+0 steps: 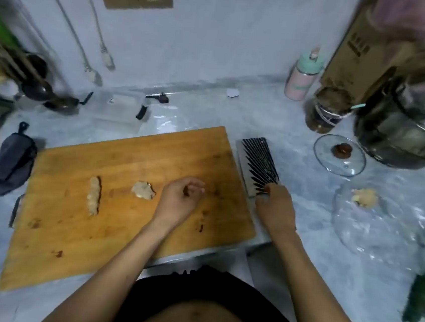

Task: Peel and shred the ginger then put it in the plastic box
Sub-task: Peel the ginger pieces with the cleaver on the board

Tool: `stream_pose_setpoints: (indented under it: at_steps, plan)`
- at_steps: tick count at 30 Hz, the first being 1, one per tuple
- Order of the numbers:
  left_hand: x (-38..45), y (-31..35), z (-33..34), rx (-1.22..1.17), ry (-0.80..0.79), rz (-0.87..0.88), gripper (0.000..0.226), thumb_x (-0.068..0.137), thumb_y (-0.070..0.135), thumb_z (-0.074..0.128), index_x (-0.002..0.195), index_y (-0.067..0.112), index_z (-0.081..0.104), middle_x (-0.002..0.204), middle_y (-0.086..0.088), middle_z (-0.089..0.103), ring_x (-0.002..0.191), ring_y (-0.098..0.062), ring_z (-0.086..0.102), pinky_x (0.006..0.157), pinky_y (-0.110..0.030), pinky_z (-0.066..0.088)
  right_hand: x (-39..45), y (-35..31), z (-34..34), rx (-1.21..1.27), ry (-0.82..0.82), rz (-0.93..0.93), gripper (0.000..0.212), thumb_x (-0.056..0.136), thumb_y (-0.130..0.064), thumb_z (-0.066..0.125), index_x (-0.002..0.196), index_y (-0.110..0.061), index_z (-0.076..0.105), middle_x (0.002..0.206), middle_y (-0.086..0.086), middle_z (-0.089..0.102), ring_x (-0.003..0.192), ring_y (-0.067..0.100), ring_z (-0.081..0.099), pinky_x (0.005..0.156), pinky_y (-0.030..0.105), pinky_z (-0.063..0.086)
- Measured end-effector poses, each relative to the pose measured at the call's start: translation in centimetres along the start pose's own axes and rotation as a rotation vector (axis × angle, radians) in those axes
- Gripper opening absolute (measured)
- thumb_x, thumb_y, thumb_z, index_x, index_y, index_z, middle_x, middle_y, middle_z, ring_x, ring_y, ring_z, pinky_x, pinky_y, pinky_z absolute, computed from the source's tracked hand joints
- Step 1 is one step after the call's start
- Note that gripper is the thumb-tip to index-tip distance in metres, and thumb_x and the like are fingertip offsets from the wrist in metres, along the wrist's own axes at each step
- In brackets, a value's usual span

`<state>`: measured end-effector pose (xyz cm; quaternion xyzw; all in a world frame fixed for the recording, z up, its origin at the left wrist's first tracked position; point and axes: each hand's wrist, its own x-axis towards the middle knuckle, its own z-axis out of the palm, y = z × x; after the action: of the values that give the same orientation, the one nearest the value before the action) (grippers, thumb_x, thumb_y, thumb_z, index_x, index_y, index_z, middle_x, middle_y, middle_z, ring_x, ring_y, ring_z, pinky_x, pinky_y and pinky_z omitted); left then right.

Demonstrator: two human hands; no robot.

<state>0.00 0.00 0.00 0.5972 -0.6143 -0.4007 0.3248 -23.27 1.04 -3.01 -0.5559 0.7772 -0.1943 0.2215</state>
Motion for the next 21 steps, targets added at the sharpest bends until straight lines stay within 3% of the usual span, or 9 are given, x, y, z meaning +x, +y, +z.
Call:
stream_pose_setpoints:
  at_steps: [5,8,10,13,15,17,21]
  plan:
    - [0.1,2.0,1.8,-0.018,-0.074,-0.026,0.021,0.094,-0.001,0.056,0.097,0.012,0.072,0.090,0.003,0.073,0.079,0.010,0.062,0.072,-0.002,0.042,0.8,3.1,0.4,-0.251,-0.021,0.141,0.049,0.094,-0.012,0.048,0.141,-0.002,0.040,0.141,0.021,0.039,0.122,0.038,0.044,0.096,0.044,0.042]
    - [-0.3,1.7,1.5,0.025,-0.088,-0.035,0.018,0.094,0.003,0.059,0.097,0.014,0.073,0.092,0.008,0.073,0.084,0.012,0.061,0.072,0.000,0.039,1.5,3.7,0.0,-0.220,-0.059,0.230,0.051,0.096,-0.009,0.045,0.145,0.002,0.033,0.145,0.026,0.034,0.128,0.041,0.040,0.102,0.044,0.040]
    - [-0.5,1.3,1.4,0.046,-0.087,-0.066,0.016,0.094,0.007,0.061,0.096,0.016,0.074,0.094,0.010,0.073,0.088,0.009,0.062,0.073,0.000,0.038,2.3,4.0,-0.5,-0.142,-0.112,0.230,0.041,0.096,-0.007,0.047,0.135,0.002,0.045,0.136,0.025,0.045,0.127,0.040,0.045,0.102,0.041,0.039]
    - [-0.7,1.2,1.6,0.047,-0.077,-0.100,0.017,0.093,0.004,0.060,0.096,0.013,0.074,0.094,0.008,0.073,0.085,0.009,0.061,0.072,0.001,0.037,3.4,4.3,-1.7,0.083,-0.151,0.213,0.012,0.090,-0.016,0.060,0.096,-0.006,0.060,0.095,0.014,0.060,0.102,0.034,0.062,0.079,0.035,0.046]
    - [-0.8,1.3,1.7,0.032,-0.078,-0.151,0.018,0.094,0.004,0.060,0.093,0.015,0.074,0.092,0.008,0.072,0.080,0.010,0.060,0.072,-0.001,0.038,3.3,4.1,-2.5,0.363,-0.185,0.314,0.011,0.088,-0.022,0.065,0.087,-0.011,0.061,0.083,0.007,0.059,0.086,0.025,0.059,0.073,0.033,0.047]
    - [-1.0,1.4,1.6,-0.018,-0.062,-0.196,0.020,0.095,0.005,0.060,0.088,0.019,0.074,0.088,0.006,0.073,0.077,-0.001,0.062,0.074,-0.009,0.044,2.6,3.5,-2.8,0.611,-0.211,0.409,0.019,0.088,-0.025,0.062,0.073,-0.014,0.058,0.069,0.006,0.058,0.071,0.023,0.058,0.066,0.033,0.048]
    - [-1.1,1.1,0.6,-0.084,0.021,-0.235,0.020,0.095,0.003,0.060,0.085,0.016,0.071,0.079,-0.002,0.071,0.066,-0.012,0.060,0.065,-0.015,0.047,-0.3,1.9,-3.0,0.700,-0.168,0.306,0.019,0.095,-0.018,0.056,0.077,-0.012,0.053,0.064,0.008,0.058,0.048,0.012,0.057,0.046,0.022,0.049]
